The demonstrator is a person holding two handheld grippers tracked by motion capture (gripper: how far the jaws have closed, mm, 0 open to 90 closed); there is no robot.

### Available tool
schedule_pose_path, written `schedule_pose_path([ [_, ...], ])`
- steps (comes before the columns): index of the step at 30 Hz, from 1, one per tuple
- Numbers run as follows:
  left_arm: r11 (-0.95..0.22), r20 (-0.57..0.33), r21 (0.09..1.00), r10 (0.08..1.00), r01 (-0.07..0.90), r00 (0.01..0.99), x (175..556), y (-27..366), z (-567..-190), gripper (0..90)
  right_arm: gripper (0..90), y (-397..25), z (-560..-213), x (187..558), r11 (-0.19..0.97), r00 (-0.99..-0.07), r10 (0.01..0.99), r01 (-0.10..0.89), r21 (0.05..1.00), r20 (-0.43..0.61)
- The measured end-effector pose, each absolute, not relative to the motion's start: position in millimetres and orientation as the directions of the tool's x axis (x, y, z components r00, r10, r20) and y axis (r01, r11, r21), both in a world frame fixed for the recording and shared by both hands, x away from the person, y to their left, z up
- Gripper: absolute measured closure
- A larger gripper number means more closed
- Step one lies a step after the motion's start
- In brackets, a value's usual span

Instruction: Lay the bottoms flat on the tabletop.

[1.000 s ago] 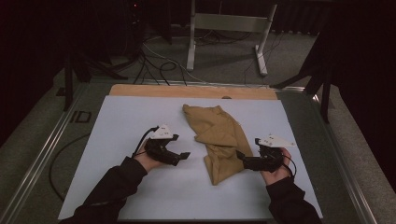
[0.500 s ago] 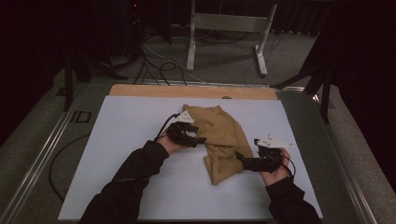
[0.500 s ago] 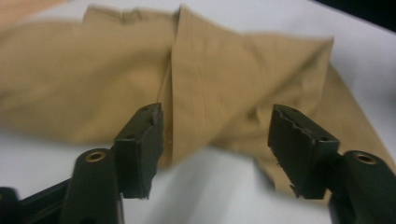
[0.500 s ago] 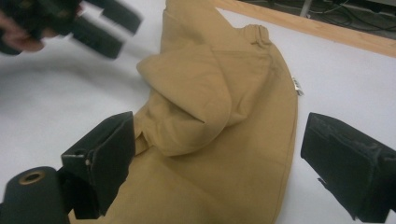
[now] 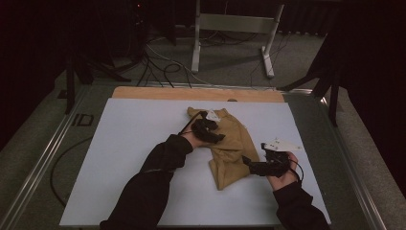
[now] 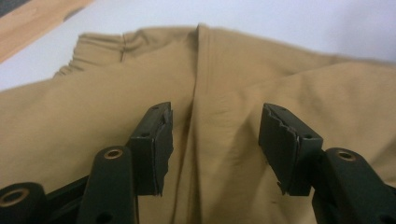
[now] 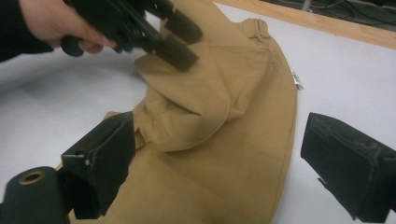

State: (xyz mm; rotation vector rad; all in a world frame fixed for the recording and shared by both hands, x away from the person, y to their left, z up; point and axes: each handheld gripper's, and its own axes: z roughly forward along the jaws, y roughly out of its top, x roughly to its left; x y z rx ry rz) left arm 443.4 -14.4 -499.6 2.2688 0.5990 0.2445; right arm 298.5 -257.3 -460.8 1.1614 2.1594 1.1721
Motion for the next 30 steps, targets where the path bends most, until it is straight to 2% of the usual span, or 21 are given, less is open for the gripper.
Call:
schedule_pose_path([
  [5, -0.631, 0.032, 0.707, 0.479, 0.318, 0.877, 442.8, -21.4, -509.4, 56.1, 10.3, -257.8, -460.8, 299.1, 0.293, -0.556, 0.831, 0.474, 0.830, 0.024],
  [9, -0.658, 0.087, 0.701, 0.462, 0.275, 0.883, 438.9, -29.4, -510.4, 56.8, 10.3, -257.2, -460.9, 299.0, 0.298, -0.559, 0.829, 0.470, 0.831, 0.019],
  [12, -0.659, 0.086, 0.700, 0.459, 0.274, 0.884, 438.3, -31.1, -510.9, 56.7, 10.3, -257.1, -460.8, 298.8, 0.300, -0.559, 0.829, 0.468, 0.831, 0.016],
  [13, -0.682, 0.121, 0.688, 0.444, 0.247, 0.888, 436.3, -34.3, -512.8, 56.9, 10.3, -257.1, -460.8, 299.0, 0.301, -0.558, 0.830, 0.468, 0.831, 0.013],
  [17, -0.683, 0.163, 0.698, 0.443, 0.215, 0.882, 433.4, -35.5, -513.5, 56.7, 10.3, -256.9, -461.0, 298.8, 0.303, -0.559, 0.829, 0.468, 0.830, 0.012],
  [18, -0.684, 0.205, 0.706, 0.446, 0.184, 0.871, 430.8, -36.3, -512.2, 54.9, 10.3, -256.6, -461.2, 299.0, 0.303, -0.561, 0.828, 0.470, 0.829, 0.015],
  [23, -0.662, 0.228, 0.737, 0.435, 0.138, 0.871, 425.4, -35.1, -505.8, 53.0, 10.3, -255.9, -461.9, 299.2, 0.307, -0.564, 0.826, 0.473, 0.826, 0.017],
  [24, -0.654, 0.255, 0.749, 0.435, 0.108, 0.864, 422.2, -34.8, -503.2, 53.3, 10.3, -255.6, -462.2, 299.1, 0.310, -0.564, 0.826, 0.472, 0.825, 0.013],
  [30, -0.687, 0.244, 0.715, 0.419, 0.129, 0.874, 423.7, -37.2, -510.0, 59.2, 10.3, -254.3, -462.3, 299.1, 0.315, -0.571, 0.821, 0.475, 0.822, 0.015],
])
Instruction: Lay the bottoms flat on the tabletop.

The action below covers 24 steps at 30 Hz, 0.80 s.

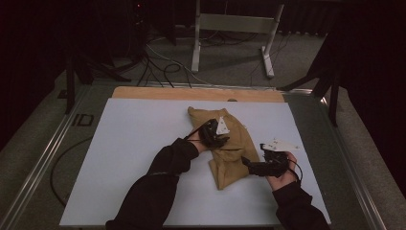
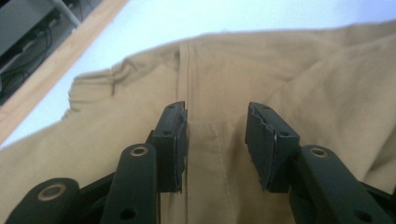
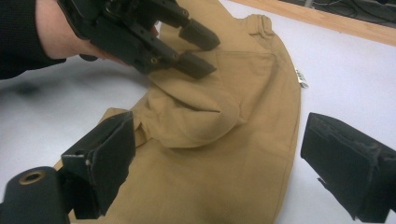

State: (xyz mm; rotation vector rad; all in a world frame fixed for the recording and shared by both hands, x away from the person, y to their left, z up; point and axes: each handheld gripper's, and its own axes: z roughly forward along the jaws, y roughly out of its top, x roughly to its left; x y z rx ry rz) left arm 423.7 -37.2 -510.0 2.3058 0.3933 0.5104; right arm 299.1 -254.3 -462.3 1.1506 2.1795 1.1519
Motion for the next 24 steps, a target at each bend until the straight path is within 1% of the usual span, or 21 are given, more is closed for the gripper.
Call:
schedule_pose_path([
  [2, -0.700, 0.249, 0.701, 0.420, 0.137, 0.873, 424.6, -37.5, -512.3, 60.2, 10.3, -254.4, -462.9, 299.4, 0.315, -0.571, 0.821, 0.475, 0.822, 0.016],
  [4, -0.698, 0.241, 0.702, 0.421, 0.143, 0.875, 424.9, -37.7, -512.9, 64.4, 10.3, -254.8, -463.2, 299.6, 0.313, -0.571, 0.821, 0.479, 0.820, 0.020],
  [5, -0.704, 0.247, 0.695, 0.420, 0.142, 0.873, 424.8, -38.3, -513.4, 64.4, 10.3, -254.8, -463.2, 299.6, 0.313, -0.571, 0.821, 0.479, 0.820, 0.020],
  [8, -0.706, 0.245, 0.693, 0.417, 0.142, 0.875, 423.4, -38.7, -515.3, 74.0, 10.3, -255.2, -463.0, 299.8, 0.311, -0.568, 0.823, 0.479, 0.821, 0.020],
  [9, -0.706, 0.245, 0.693, 0.417, 0.142, 0.875, 423.4, -38.7, -515.3, 78.8, 10.3, -255.4, -462.8, 299.7, 0.312, -0.567, 0.823, 0.479, 0.821, 0.018],
  [10, -0.698, 0.227, 0.699, 0.422, 0.155, 0.878, 423.8, -35.9, -513.9, 85.8, 10.3, -255.6, -462.8, 299.8, 0.310, -0.567, 0.823, 0.480, 0.821, 0.021],
  [11, -0.698, 0.227, 0.699, 0.422, 0.155, 0.878, 423.8, -35.9, -513.9, 88.0, 10.3, -255.6, -462.8, 299.8, 0.310, -0.567, 0.823, 0.480, 0.821, 0.021],
  [12, -0.687, 0.213, 0.708, 0.426, 0.162, 0.879, 422.8, -32.8, -511.2, 88.0, 10.3, -255.8, -462.8, 299.9, 0.306, -0.565, 0.825, 0.481, 0.821, 0.024],
  [17, -0.680, 0.200, 0.717, 0.410, 0.152, 0.890, 416.2, -26.1, -500.8, 89.7, 10.3, -256.5, -462.5, 300.2, 0.301, -0.562, 0.827, 0.482, 0.823, 0.027],
  [20, -0.657, 0.187, 0.739, 0.412, 0.149, 0.892, 406.3, -11.4, -487.0, 89.7, 10.3, -257.3, -460.9, 300.0, 0.301, -0.561, 0.828, 0.477, 0.826, 0.022],
  [24, -0.649, 0.187, 0.748, 0.407, 0.139, 0.894, 397.9, 1.7, -478.3, 89.8, 10.3, -256.3, -459.8, 299.5, 0.296, -0.555, 0.832, 0.478, 0.827, 0.023],
])
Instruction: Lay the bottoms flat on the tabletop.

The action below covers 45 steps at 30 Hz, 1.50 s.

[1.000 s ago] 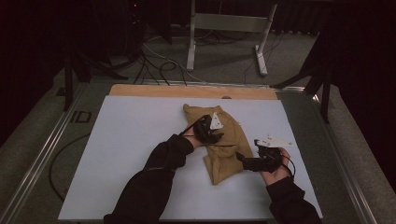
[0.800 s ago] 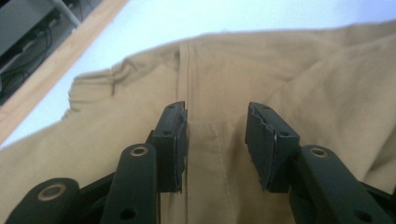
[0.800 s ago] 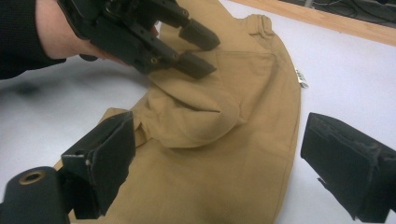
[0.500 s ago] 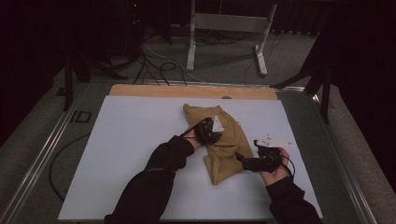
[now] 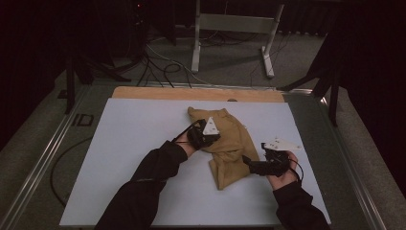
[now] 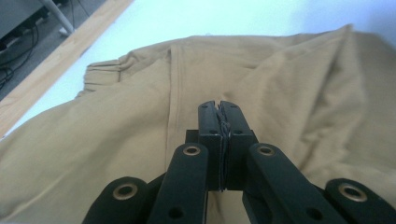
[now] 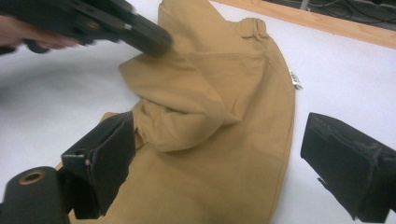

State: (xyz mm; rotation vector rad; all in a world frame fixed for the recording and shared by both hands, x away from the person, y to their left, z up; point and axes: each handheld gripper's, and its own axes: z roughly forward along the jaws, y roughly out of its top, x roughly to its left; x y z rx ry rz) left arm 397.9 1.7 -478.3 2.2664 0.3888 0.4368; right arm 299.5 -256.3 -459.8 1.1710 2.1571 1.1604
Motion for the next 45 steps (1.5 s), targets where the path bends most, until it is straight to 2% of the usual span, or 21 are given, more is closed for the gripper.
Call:
schedule_pose_path([
  [6, -0.613, 0.163, 0.778, 0.409, 0.138, 0.898, 379.6, 27.9, -462.5, 89.8, 10.3, -255.5, -458.4, 298.8, 0.294, -0.552, 0.833, 0.473, 0.830, 0.019],
  [18, -0.589, 0.171, 0.799, 0.410, 0.117, 0.896, 358.0, 60.1, -439.7, 89.9, 10.3, -256.2, -457.2, 298.6, 0.296, -0.549, 0.836, 0.472, 0.830, 0.014],
  [24, -0.573, 0.186, 0.812, 0.437, 0.113, 0.880, 336.7, 100.5, -422.6, 89.8, 10.3, -255.7, -456.7, 297.9, 0.294, -0.548, 0.837, 0.474, 0.830, 0.016],
  [33, -0.568, 0.192, 0.813, 0.468, 0.127, 0.863, 295.8, 149.9, -423.5, 89.8, 10.3, -252.6, -456.9, 297.7, 0.301, -0.550, 0.835, 0.474, 0.828, 0.011],
  [37, -0.552, 0.138, 0.818, 0.461, 0.161, 0.876, 262.3, 170.8, -434.3, 89.6, 10.3, -251.8, -456.8, 297.6, 0.307, -0.553, 0.833, 0.472, 0.827, 0.006],
  [45, -0.523, 0.063, 0.835, 0.403, 0.173, 0.913, 227.0, 172.6, -437.6, 88.4, 10.3, -246.4, -458.5, 297.9, 0.322, -0.560, 0.828, 0.472, 0.821, -0.003],
])
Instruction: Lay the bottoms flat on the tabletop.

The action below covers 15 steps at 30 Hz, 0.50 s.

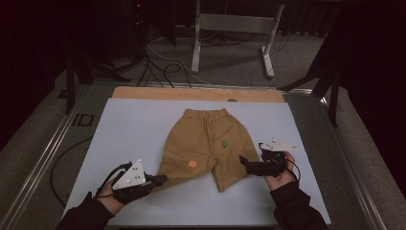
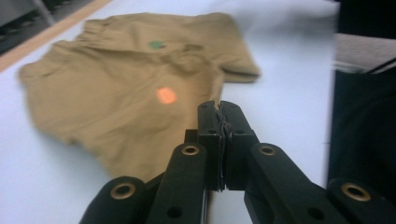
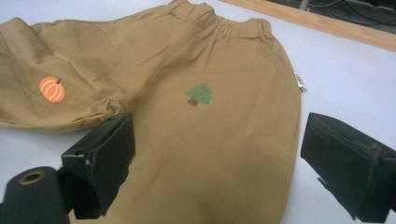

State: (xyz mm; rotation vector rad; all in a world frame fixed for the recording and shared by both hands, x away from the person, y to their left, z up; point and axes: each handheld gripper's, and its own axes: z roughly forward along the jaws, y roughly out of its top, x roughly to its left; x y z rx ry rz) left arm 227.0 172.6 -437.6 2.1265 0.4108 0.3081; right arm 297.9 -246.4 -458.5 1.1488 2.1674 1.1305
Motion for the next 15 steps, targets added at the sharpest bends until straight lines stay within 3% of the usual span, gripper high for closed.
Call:
schedule_pose_path([
  [3, -0.490, 0.039, 0.856, 0.377, 0.164, 0.926, 220.2, 169.4, -435.8, 87.9, 10.3, -245.8, -458.9, 297.9, 0.323, -0.560, 0.829, 0.470, 0.821, -0.005],
  [4, -0.490, 0.039, 0.856, 0.377, 0.164, 0.926, 220.2, 169.4, -435.8, 83.5, 10.3, -245.8, -458.9, 297.9, 0.323, -0.560, 0.829, 0.470, 0.821, -0.005],
  [7, -0.481, 0.012, 0.853, 0.405, 0.202, 0.914, 224.1, 169.5, -438.1, 55.8, 10.3, -246.5, -459.0, 297.5, 0.320, -0.558, 0.830, 0.469, 0.823, -0.005],
  [15, -0.485, -0.042, 0.814, 0.502, 0.321, 0.864, 248.9, 177.0, -466.7, 37.7, 10.3, -245.8, -460.2, 296.8, 0.327, -0.566, 0.824, 0.458, 0.826, -0.013],
])
